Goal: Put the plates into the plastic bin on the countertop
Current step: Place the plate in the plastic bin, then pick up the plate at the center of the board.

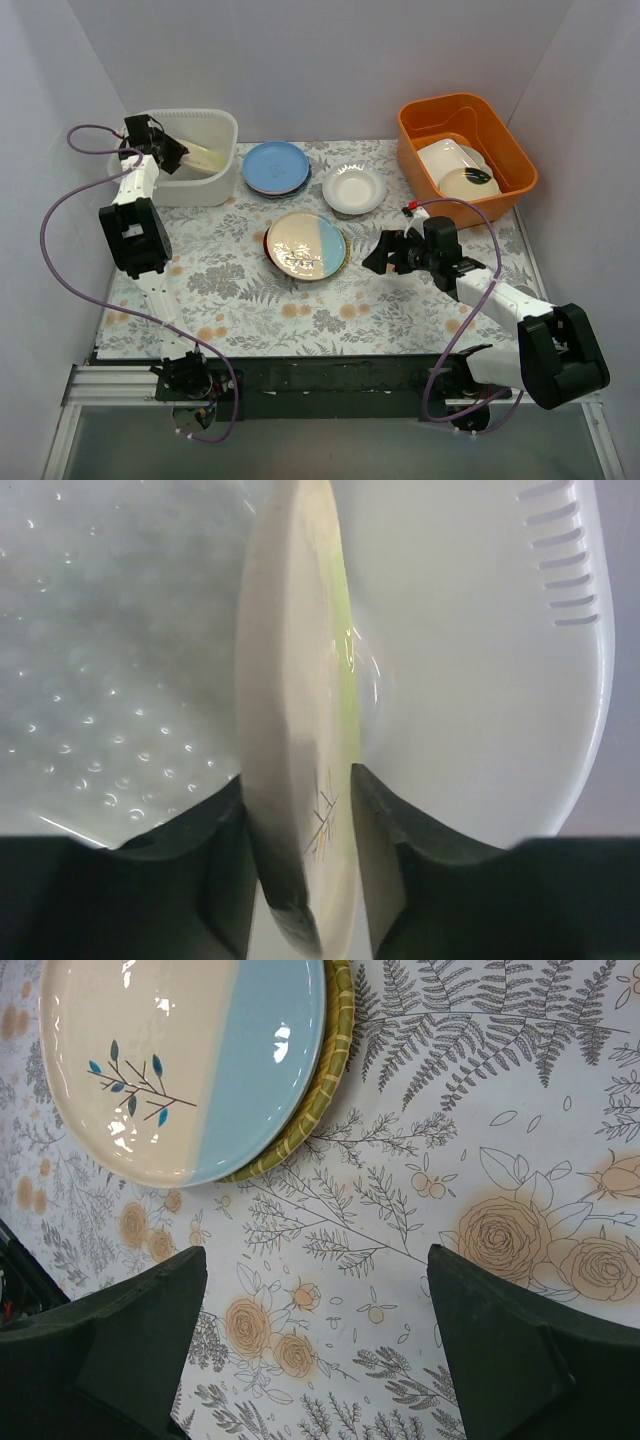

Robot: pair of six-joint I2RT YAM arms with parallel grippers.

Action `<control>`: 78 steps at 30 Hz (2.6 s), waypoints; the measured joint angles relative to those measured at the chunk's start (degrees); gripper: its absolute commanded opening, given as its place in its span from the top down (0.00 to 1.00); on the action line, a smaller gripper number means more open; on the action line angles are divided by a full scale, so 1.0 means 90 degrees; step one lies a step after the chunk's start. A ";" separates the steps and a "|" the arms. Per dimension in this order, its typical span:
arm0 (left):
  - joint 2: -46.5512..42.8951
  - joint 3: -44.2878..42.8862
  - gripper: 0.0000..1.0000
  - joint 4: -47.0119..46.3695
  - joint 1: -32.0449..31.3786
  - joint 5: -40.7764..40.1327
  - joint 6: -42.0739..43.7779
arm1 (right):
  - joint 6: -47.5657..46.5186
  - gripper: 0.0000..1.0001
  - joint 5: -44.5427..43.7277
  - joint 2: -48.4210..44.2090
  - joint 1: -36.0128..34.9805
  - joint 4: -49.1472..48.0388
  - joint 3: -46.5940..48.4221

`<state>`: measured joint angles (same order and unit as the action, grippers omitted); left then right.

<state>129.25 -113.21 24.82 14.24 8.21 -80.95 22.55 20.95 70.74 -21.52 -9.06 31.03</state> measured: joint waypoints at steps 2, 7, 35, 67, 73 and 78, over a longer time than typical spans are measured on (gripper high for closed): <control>0.0046 -0.0134 0.52 0.0109 0.0000 -0.0036 0.0051 | 0.0005 0.02 0.0002 0.0000 0.0000 0.0000 0.0000; 0.0095 -0.0287 0.44 0.0362 0.0012 -0.0121 0.0185 | 0.0019 0.02 0.0007 -0.0046 0.0000 -0.0005 0.0000; 0.0559 -0.0869 0.34 0.1579 0.0017 -0.0699 0.0903 | 0.0046 0.02 0.0143 -0.0321 0.0000 -0.0053 -0.0284; -0.0262 -0.1022 0.05 0.2438 -0.0542 -0.2487 0.1787 | 0.0136 0.02 0.0413 -0.0015 -0.0005 -0.0301 -0.0308; -0.0959 -0.1022 0.02 0.2361 -0.0614 -0.2149 0.1851 | 0.0121 0.02 0.0408 -0.0015 -0.0005 -0.0304 -0.0308; -0.1307 -0.1025 0.02 0.2244 -0.0665 -0.1732 0.1848 | 0.0126 0.02 0.0401 -0.0015 -0.0005 -0.0304 -0.0308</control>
<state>117.49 -122.43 45.01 8.25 -7.38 -64.31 23.68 24.56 70.61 -21.56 -11.79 28.25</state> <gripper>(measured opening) 0.981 0.982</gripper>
